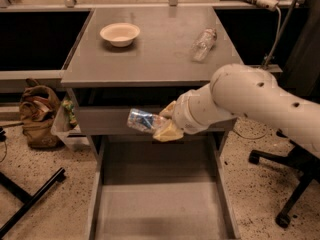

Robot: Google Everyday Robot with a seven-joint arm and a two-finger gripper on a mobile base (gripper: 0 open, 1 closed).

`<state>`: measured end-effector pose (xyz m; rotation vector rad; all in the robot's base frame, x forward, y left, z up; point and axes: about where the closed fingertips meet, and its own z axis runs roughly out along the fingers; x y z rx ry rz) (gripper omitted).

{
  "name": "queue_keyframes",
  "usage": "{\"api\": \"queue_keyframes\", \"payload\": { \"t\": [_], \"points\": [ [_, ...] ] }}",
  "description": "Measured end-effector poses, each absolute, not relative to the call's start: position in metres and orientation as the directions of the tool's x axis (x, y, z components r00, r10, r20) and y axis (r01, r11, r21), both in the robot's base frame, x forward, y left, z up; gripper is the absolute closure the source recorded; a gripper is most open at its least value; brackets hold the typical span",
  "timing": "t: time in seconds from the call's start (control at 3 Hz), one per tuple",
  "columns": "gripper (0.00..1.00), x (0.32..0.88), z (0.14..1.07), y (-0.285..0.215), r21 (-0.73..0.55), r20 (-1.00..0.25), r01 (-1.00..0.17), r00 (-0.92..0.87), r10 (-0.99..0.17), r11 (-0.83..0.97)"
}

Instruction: Place redbull can into middle drawer

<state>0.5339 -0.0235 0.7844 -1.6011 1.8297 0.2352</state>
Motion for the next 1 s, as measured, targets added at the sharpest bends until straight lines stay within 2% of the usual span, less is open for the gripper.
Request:
{"api": "queue_keyframes", "payload": {
  "t": [0.33, 1.0],
  "points": [
    [1.00, 0.5146, 0.7402, 0.0000, -0.203, -0.669, -0.955, -0.024, -0.743, 0.214],
    [1.00, 0.5156, 0.7334, 0.0026, -0.200, -0.682, -0.955, -0.025, -0.731, 0.220]
  ]
}}
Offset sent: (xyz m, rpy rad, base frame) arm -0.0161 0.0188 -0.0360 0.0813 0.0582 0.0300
